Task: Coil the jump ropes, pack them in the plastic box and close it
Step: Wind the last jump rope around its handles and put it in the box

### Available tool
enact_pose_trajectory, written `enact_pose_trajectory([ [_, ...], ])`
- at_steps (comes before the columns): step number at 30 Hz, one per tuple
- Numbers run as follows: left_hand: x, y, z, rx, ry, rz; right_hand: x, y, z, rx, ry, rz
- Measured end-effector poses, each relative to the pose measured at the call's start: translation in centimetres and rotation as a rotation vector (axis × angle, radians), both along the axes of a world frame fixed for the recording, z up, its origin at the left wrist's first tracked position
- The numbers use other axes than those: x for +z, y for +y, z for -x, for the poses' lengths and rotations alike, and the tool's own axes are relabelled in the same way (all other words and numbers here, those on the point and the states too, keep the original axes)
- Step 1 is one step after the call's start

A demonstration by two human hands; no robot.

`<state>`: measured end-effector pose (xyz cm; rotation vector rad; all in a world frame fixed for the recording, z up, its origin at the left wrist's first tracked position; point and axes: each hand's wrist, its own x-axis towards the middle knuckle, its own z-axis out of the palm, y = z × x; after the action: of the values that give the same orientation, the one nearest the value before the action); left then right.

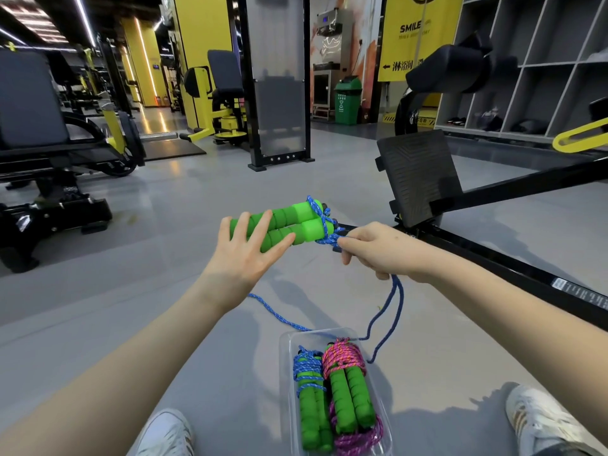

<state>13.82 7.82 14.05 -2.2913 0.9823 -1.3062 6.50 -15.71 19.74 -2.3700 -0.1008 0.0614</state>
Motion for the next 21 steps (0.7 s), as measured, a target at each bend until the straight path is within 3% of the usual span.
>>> enact_pose_trajectory([
  [4,-0.2,-0.3,-0.2,-0.024,0.024,-0.046,1.7,-0.7,0.5,0.079,-0.107,0.246],
  [10,-1.2,-0.2,0.6,-0.212,0.008,-0.161,4.2,-2.2,1.2,0.112,-0.22,0.303],
  [14,-0.7,-1.4,2.1,-0.392,-0.001,-0.18,4.2,-3.7,0.5,0.091,-0.318,0.078],
  [21,0.2,-4.2,4.2,-0.527,-0.062,-0.076,1.5,-5.5,0.0,-0.003,-0.134,-0.416],
])
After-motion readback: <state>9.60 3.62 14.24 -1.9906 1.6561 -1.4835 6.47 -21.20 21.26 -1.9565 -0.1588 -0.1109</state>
